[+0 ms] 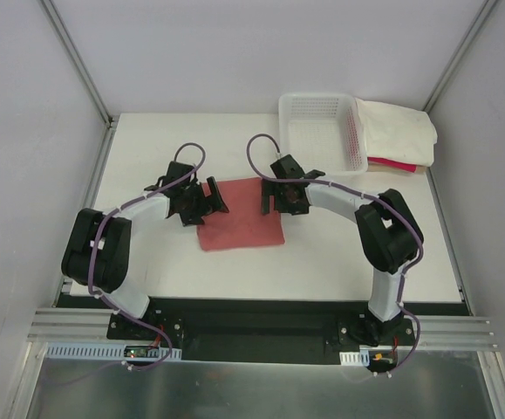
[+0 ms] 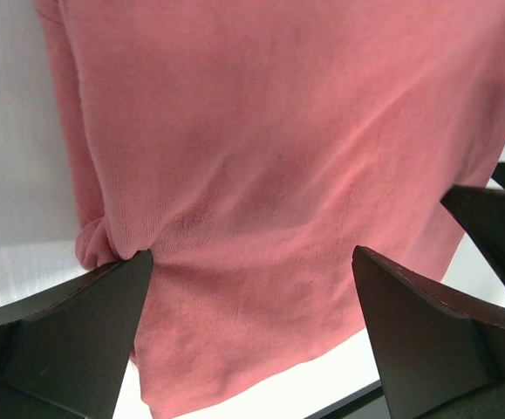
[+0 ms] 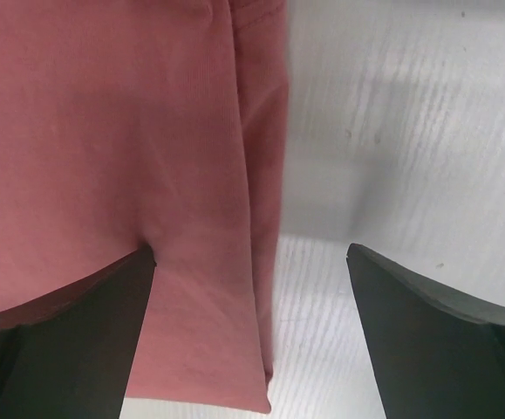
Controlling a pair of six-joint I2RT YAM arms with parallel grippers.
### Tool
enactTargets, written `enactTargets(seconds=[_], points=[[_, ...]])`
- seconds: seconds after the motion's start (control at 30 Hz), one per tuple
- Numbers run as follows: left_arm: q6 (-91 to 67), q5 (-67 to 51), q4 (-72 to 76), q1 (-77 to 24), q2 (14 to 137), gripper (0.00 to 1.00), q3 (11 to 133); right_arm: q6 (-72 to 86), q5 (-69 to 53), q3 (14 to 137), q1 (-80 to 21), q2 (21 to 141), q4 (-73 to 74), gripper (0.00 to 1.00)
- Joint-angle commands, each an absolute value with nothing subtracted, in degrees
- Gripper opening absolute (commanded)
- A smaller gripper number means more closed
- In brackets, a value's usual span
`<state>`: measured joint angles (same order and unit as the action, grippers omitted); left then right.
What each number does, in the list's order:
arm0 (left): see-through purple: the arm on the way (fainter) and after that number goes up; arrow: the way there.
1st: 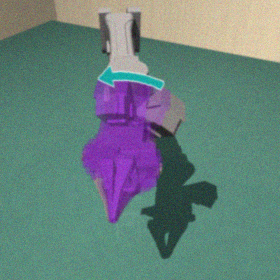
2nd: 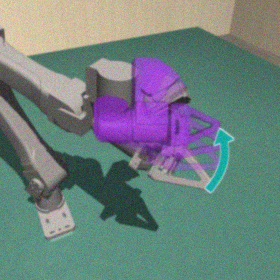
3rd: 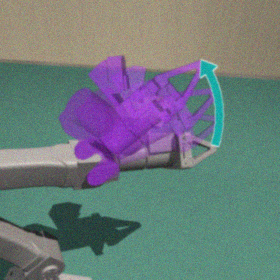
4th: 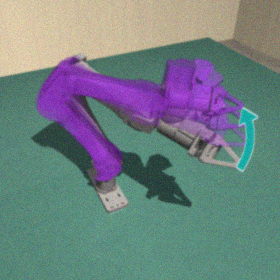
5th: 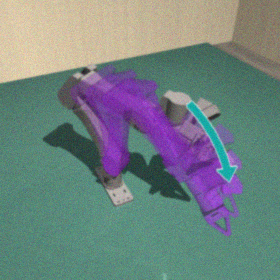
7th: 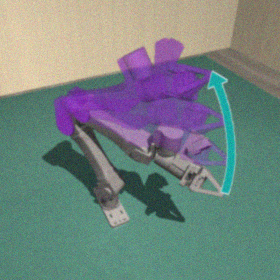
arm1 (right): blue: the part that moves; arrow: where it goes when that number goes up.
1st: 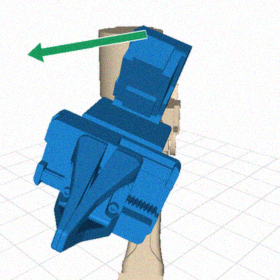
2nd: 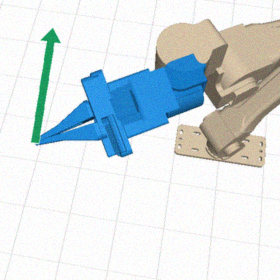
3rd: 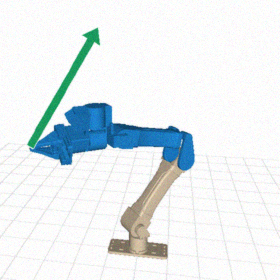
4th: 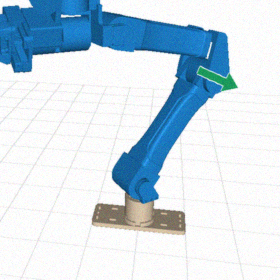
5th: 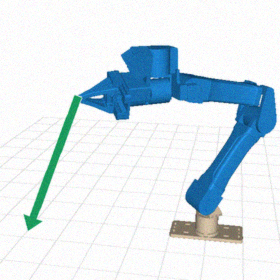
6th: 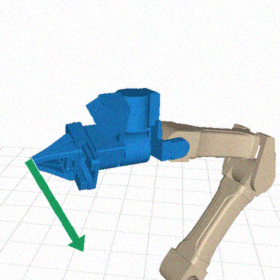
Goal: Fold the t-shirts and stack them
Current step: Smooth out wrinkles on the folded tshirt, then put the neatly folded tshirt into the corner of the board with the right arm
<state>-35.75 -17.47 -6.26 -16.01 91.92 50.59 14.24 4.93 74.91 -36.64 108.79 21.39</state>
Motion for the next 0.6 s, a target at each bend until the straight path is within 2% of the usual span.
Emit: enactTargets(seconds=[0.0,0.2,0.3,0.57], points=[[-33.40,-20.39,-5.10,-16.00,90.45,0.99,51.07,16.17,4.22,79.10,-36.82,111.09,16.53,0.97],[-33.66,-19.95,-5.10,-16.00,81.33,0.99,49.31,17.49,3.52,78.58,-36.83,113.82,14.33,0.99],[-34.10,-18.81,-6.06,-15.91,76.05,0.99,48.08,18.01,2.55,77.35,-36.91,114.35,13.36,0.93],[-34.89,-12.14,-9.49,-15.91,63.12,0.99,43.78,17.23,2.63,75.06,-40.51,115.05,11.78,0.65]])
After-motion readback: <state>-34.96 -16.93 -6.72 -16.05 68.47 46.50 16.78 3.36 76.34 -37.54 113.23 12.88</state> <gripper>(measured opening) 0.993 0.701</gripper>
